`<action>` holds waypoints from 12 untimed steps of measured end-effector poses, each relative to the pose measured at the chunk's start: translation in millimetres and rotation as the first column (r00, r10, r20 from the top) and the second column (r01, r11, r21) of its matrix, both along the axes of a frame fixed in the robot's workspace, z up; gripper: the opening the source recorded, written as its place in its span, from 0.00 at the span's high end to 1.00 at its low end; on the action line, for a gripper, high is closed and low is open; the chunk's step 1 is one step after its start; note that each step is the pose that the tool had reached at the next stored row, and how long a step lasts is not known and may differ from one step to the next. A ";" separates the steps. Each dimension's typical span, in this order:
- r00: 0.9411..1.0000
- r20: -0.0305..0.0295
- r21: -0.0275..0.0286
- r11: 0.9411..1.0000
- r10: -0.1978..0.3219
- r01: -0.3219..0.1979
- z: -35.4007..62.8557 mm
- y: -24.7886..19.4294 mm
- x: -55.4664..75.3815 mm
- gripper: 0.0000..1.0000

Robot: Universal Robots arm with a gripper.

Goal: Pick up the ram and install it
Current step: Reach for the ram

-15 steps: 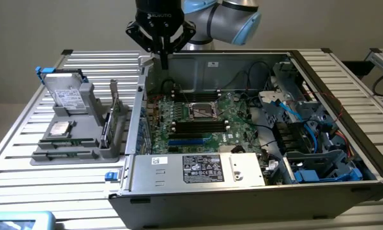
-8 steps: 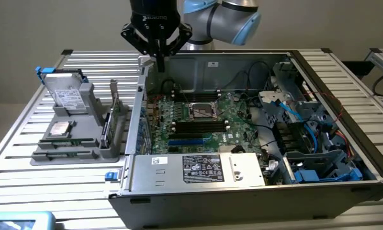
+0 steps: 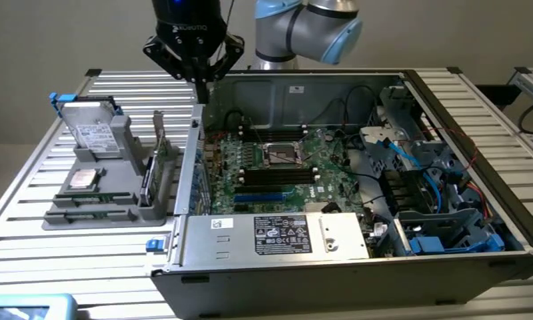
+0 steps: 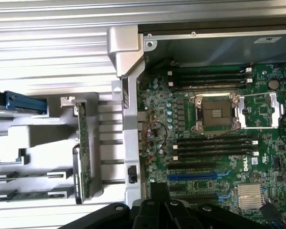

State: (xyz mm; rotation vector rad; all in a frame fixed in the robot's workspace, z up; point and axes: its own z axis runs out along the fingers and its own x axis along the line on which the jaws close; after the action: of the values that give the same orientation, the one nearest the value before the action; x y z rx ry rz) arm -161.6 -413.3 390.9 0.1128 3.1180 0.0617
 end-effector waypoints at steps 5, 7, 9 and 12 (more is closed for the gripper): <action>1.000 0.000 0.000 1.000 0.000 0.000 -1.1 -3.8 -21.5 0.89; 1.000 0.000 0.000 1.000 0.000 0.000 -1.7 -5.9 -30.6 0.89; 1.000 0.000 0.000 1.000 0.000 0.000 -2.5 -8.0 -39.5 0.89; 1.000 0.000 0.000 1.000 0.000 0.000 -5.2 -13.6 -50.0 0.89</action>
State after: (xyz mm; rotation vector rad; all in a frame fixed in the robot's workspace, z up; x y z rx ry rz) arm -211.6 -426.9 385.7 0.1128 3.1180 0.0618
